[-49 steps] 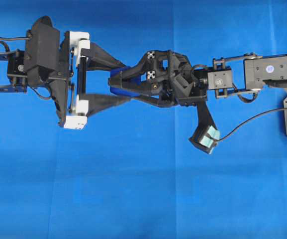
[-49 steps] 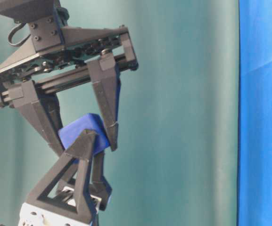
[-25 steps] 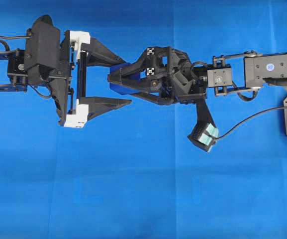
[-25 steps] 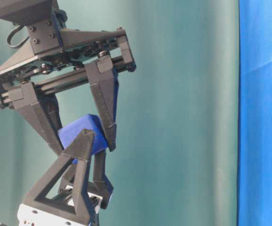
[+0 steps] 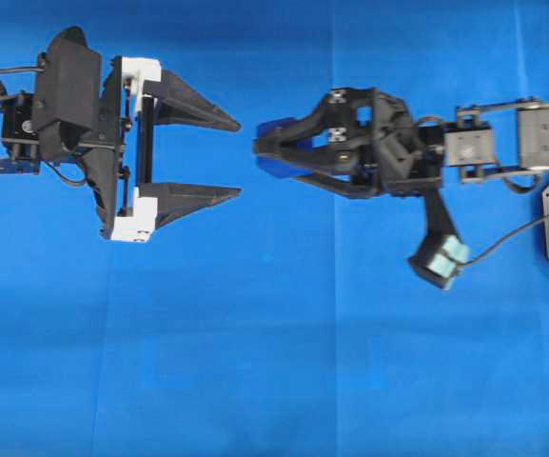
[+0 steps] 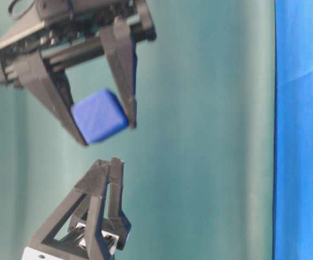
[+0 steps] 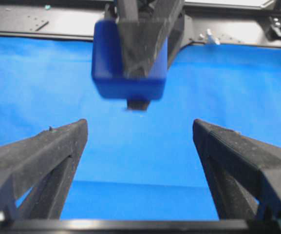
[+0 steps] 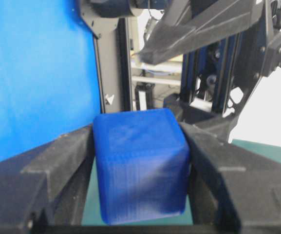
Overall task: Handover the blue block to the right arm after grasping it with the left arm, then place it in the designated position.
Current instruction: 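Open the left gripper and pull the right gripper back with the cube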
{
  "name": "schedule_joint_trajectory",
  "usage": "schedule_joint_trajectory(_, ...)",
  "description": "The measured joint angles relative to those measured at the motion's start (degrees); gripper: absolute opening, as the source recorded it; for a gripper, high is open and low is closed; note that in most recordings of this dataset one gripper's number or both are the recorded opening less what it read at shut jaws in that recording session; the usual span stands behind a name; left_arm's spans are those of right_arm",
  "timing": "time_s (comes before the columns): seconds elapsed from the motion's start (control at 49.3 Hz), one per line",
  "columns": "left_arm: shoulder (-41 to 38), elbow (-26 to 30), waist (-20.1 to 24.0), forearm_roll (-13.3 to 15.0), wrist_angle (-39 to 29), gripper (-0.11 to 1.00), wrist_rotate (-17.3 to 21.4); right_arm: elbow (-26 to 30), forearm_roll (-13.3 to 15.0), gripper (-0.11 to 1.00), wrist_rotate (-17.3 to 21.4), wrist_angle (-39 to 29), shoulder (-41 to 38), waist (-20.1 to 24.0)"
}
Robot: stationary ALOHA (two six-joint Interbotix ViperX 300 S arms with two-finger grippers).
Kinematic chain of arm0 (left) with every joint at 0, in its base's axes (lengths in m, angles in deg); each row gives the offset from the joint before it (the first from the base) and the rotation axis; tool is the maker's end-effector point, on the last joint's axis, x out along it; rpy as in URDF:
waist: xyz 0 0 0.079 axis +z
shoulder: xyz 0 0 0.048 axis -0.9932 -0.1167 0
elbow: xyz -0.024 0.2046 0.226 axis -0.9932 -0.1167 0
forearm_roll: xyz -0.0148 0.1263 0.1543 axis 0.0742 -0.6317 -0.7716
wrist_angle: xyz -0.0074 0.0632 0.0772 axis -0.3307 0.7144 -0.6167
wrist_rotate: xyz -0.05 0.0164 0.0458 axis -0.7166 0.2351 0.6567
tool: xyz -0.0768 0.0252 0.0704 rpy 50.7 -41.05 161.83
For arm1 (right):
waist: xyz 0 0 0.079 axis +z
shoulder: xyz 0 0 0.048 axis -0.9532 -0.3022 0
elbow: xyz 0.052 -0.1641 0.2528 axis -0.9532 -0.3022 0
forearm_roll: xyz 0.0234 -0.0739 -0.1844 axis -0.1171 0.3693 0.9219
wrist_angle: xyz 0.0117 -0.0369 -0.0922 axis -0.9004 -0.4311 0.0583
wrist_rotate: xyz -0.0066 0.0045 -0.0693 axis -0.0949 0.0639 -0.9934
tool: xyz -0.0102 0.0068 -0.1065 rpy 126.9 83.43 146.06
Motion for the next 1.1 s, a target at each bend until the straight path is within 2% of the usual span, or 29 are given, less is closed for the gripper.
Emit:
schedule_joint_trajectory(0.446,4.3,-3.8,0.0,0.0,0.0,0.92,0.0,-5.9,0.0,0.46,0.0,-5.3,9.8,0.8)
schedule_joint_trajectory(0.751,5.1,-4.3,0.0,0.0,0.0,0.92,0.0,-6.4,-0.5,0.46,0.6,-6.0,11.0,1.1)
schedule_joint_trajectory(0.893,5.1,-4.3,0.0,0.0,0.0,0.92,0.0,-6.4,-5.4,0.46,5.7,-6.1,11.0,1.1)
schedule_joint_trajectory(1.096,5.1,-4.3,0.0,0.0,0.0,0.92,0.1,-6.4,-14.0,0.46,18.4,-6.0,11.1,1.1)
